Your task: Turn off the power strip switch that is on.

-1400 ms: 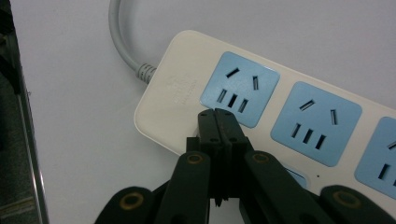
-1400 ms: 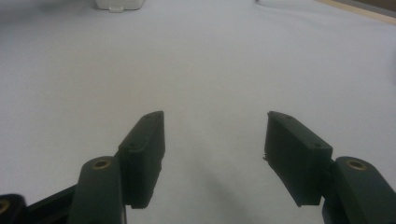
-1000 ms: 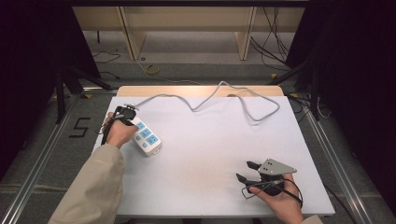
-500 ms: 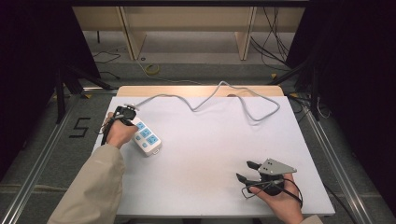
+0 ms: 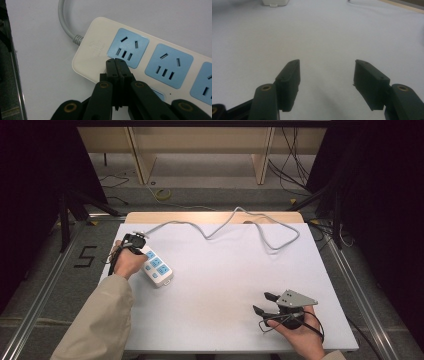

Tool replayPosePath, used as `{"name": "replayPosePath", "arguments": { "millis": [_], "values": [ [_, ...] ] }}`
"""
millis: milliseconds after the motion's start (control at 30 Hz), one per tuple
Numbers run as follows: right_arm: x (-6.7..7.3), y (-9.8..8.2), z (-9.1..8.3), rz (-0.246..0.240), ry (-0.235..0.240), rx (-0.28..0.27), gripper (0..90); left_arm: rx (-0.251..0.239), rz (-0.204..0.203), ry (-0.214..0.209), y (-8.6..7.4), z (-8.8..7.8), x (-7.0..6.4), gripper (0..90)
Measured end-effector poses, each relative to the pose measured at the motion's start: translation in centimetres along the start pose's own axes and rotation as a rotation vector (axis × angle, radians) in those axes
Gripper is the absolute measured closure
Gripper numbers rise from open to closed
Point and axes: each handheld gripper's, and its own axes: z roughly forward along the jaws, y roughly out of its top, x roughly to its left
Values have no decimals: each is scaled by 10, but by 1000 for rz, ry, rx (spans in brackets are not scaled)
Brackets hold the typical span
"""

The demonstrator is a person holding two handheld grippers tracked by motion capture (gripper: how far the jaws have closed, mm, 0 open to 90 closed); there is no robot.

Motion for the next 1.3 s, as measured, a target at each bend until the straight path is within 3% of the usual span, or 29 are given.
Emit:
{"name": "replayPosePath", "arguments": {
  "millis": [733,1300],
  "values": [
    [0,0,0,-1,1,-3,391,-14,-3,-7,0,-4,2,898],
    [0,0,0,-1,0,-3,391,-110,-21,-14,-4,-23,4,896]
  ]
}}
